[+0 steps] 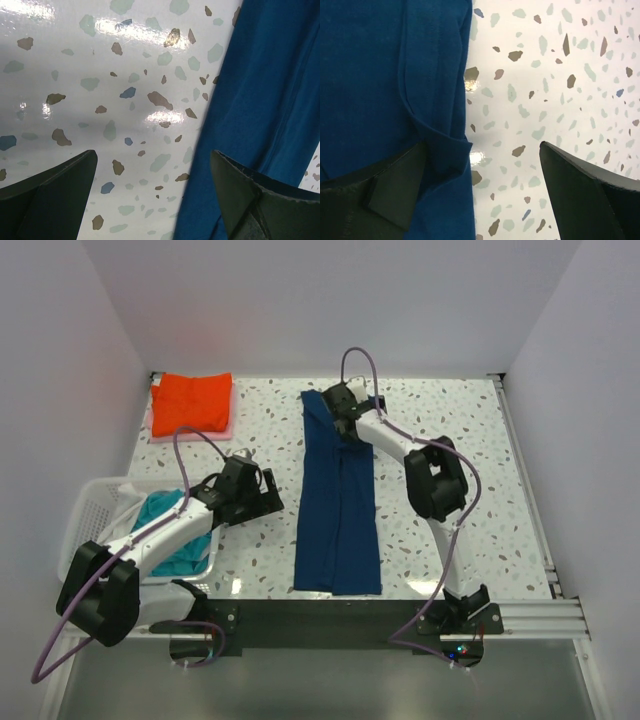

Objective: Fold and stack the t-shirts
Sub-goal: Fold the tshirt

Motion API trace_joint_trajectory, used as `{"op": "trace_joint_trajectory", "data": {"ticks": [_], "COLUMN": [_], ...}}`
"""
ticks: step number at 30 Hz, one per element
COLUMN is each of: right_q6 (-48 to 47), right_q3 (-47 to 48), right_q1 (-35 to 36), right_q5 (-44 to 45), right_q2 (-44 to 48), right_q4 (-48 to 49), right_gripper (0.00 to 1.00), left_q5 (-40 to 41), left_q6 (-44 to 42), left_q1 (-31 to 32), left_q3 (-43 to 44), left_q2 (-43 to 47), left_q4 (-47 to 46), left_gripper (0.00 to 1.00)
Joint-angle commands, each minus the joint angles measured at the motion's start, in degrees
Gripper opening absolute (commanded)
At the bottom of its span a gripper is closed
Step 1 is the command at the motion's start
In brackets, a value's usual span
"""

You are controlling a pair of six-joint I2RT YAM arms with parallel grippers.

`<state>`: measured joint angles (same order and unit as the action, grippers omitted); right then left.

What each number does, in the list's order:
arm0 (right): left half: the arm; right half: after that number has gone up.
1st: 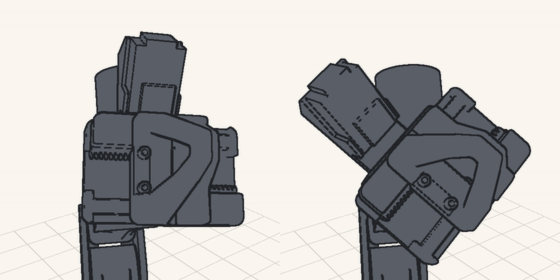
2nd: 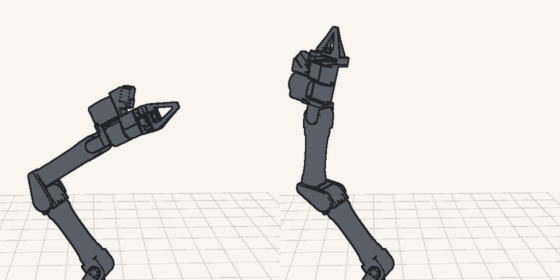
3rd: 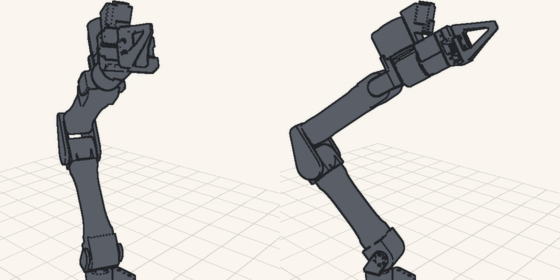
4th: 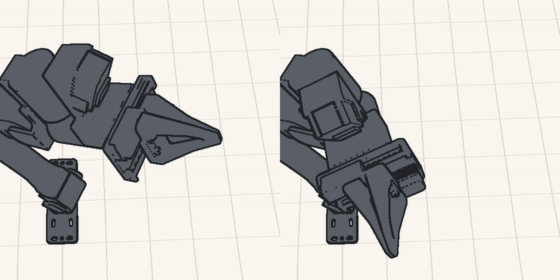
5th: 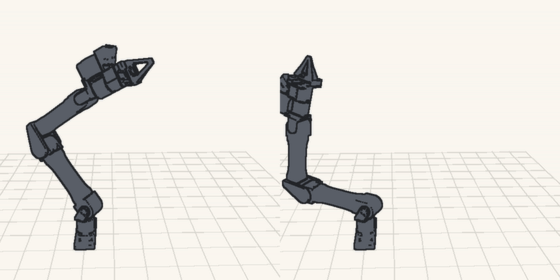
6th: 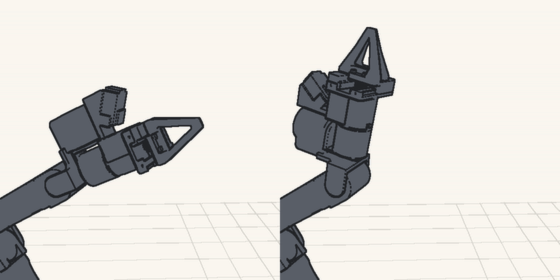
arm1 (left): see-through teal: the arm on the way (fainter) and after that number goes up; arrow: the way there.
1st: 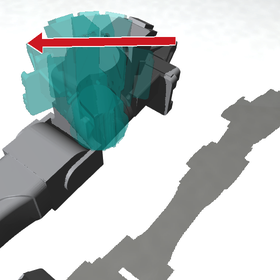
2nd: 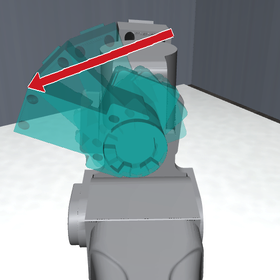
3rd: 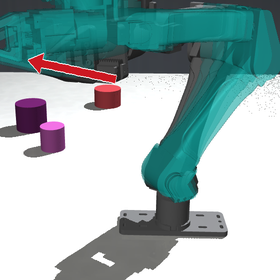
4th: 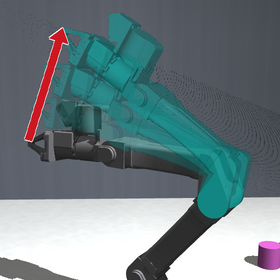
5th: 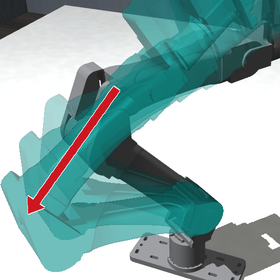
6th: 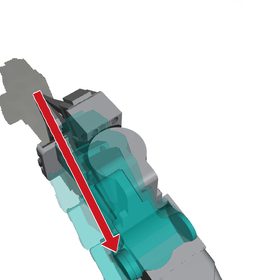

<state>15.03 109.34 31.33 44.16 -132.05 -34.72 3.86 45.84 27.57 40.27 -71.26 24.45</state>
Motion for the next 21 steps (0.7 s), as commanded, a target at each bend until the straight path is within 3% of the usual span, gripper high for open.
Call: {"op": "trace_joint_trajectory", "data": {"ticks": [1, 10, 16, 21], "right_q6": [1.8, 3.6, 1.0, 2.3], "right_q3": [-1.4, -4.5, -10.5, -12.1], "right_q1": [-1.0, -2.8, -2.9, -5.0], "right_q5": [2.9, -0.3, -15.7, -16.3], "right_q2": [5.5, 8.5, 13.4, 15.8], "right_q4": [-1.3, -2.2, 7.7, 10.5], "right_gripper": [0.99, 0.99, 0.99, 0.99], "left_q5": [0.8, 0.9, 0.7, 0.5], "left_q6": [-0.5, -0.6, -0.4, -0.5], "left_q1": [-0.5, -0.5, -0.5, -0.5], "left_q3": [1.9, 2.0, 2.0, 1.7], "left_q2": [0.1, 0.1, 0.1, 0.2], "left_q4": [-0.5, -0.5, -0.5, -0.5], "left_gripper": [1.00, 1.00, 1.00, 1.00]}}
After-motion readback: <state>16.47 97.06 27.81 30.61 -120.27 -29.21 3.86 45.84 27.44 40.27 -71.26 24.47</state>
